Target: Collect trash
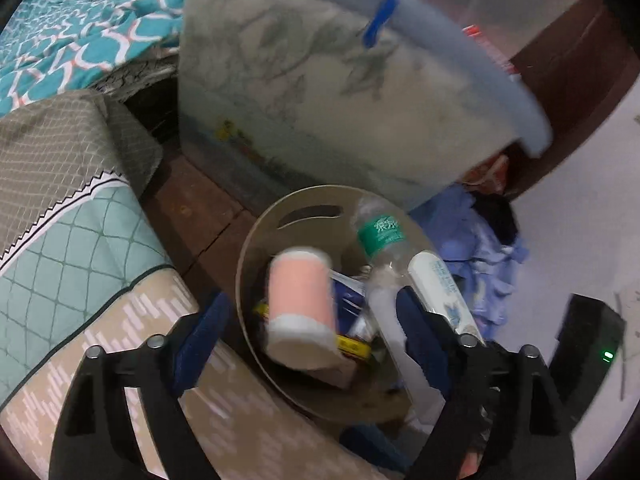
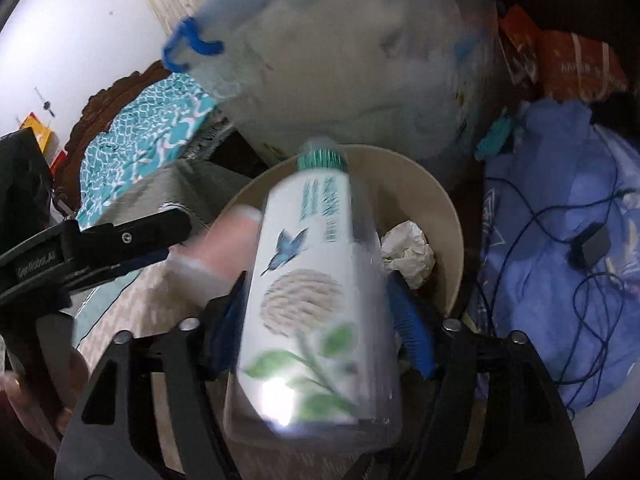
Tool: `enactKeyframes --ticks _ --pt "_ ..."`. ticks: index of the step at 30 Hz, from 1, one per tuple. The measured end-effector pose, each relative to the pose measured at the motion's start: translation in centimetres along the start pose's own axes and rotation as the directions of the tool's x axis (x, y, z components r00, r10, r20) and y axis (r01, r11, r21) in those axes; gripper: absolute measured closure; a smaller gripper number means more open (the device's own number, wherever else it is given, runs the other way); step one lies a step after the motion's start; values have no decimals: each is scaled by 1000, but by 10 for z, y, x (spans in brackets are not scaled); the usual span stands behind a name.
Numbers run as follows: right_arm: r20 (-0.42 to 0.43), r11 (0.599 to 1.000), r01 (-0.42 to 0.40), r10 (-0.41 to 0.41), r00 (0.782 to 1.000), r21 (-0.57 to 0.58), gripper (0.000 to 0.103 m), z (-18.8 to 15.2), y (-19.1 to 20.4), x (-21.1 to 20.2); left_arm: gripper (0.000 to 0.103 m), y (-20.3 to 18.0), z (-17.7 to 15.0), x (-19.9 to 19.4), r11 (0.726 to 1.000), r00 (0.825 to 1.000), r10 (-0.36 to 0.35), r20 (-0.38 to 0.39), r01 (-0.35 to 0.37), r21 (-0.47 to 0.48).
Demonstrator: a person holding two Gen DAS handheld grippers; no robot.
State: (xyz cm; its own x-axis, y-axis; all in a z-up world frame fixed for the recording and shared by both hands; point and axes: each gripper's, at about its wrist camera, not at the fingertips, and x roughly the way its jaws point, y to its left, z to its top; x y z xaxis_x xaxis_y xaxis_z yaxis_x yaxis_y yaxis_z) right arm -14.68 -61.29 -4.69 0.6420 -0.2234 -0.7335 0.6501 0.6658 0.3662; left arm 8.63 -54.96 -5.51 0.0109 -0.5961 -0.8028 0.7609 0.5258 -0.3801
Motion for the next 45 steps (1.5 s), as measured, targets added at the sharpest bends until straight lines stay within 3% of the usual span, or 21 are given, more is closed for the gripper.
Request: enactKeyframes --ticks 2,9,15,20,26,31,35,45 --pt "33 1000 -2 2 999 6 26 -3 1 -6 22 3 1 -1 1000 1000 -17 -5 17 -15" --pt "151 999 46 -47 987 12 22 -21 8 -44 20 19 -21 -65 1000 996 -18 91 17 9" --pt "188 999 48 -50 981 16 21 -56 20 -77 15 34 -84 -115 997 993 33 116 -40 60" --pt "213 999 12 -21 977 43 21 -97 36 -108 15 48 -132 -134 995 994 74 79 -79 64" --pt "215 1000 -23 19 976 15 21 -141 71 -135 9 50 -167 -156 986 983 140 122 -150 78" --pt "220 999 -35 30 975 18 21 -158 91 -146 9 44 -185 -178 966 956 216 196 -239 101" --pt "238 998 -41 31 971 38 21 -166 101 -158 9 36 -198 -200 942 919 274 282 -317 116" --pt "281 997 -33 12 960 71 11 -173 113 -180 9 26 -208 -230 917 880 330 342 -385 107"
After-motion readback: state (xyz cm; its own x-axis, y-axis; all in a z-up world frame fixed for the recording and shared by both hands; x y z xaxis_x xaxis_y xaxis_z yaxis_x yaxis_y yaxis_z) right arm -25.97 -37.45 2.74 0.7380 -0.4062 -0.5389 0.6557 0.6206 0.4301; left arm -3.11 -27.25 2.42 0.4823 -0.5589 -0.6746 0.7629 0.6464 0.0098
